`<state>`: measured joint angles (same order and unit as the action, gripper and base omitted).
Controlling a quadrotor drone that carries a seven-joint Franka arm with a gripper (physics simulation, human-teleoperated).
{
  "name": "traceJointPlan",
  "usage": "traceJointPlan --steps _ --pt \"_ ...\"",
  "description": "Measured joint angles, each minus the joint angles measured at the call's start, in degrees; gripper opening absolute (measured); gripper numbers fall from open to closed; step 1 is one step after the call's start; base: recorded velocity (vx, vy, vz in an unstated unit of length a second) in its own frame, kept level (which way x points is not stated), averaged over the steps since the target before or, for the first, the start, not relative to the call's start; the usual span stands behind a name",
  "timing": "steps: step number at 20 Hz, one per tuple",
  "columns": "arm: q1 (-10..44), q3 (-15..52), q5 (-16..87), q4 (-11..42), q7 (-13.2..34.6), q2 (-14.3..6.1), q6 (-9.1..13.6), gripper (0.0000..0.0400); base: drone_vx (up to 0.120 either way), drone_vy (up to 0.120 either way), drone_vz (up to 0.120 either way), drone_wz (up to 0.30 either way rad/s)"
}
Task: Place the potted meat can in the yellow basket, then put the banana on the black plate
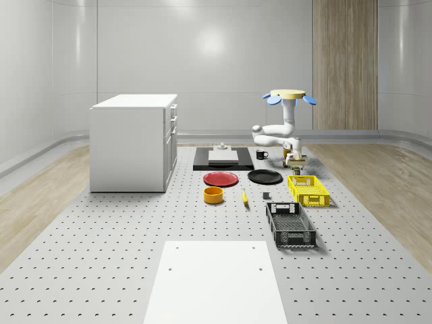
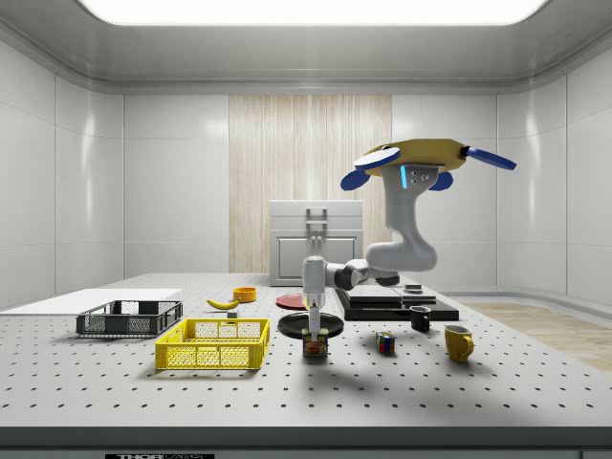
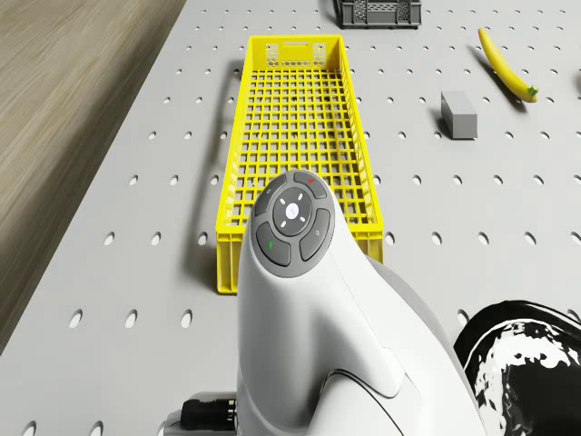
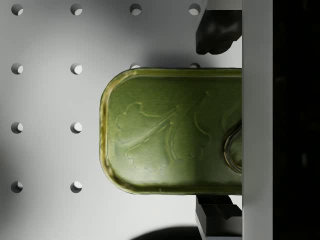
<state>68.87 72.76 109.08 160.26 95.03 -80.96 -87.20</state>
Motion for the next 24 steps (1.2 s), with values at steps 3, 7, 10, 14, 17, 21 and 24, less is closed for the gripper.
traceJointPlan --steps 3,7,10,14,17,21,24 --pt "0.01 -0.15 0.04 -0.18 -0.13 -0.35 -0.44 0.04 0.0 0.0 0.0 0.0" --pt "0.09 -0.22 -0.04 -0.3 -0.16 -0.78 -0.9 0.04 0.0 0.0 0.0 0.0" --pt "0.17 -0.22 -0.13 -0.35 -0.12 -1.07 -1.2 0.04 0.0 0.0 0.0 0.0" --pt "0.29 -0.19 -0.28 -0.4 -0.05 -1.45 -1.56 0.0334 0.0 0.0 0.0 0.0" --pt "0.38 -0.16 -0.39 -0.42 0.02 -1.72 -1.81 0.0291 0.0 0.0 0.0 0.0" --pt "0.5 -0.12 -0.36 -0.42 0.98 -2.06 -2.04 0.0292 0.0 0.0 0.0 0.0" --pt "0.57 0.36 -0.83 -0.31 1.48 -2.34 -2.08 0.0292 0.0 0.0 0.0 0.0"
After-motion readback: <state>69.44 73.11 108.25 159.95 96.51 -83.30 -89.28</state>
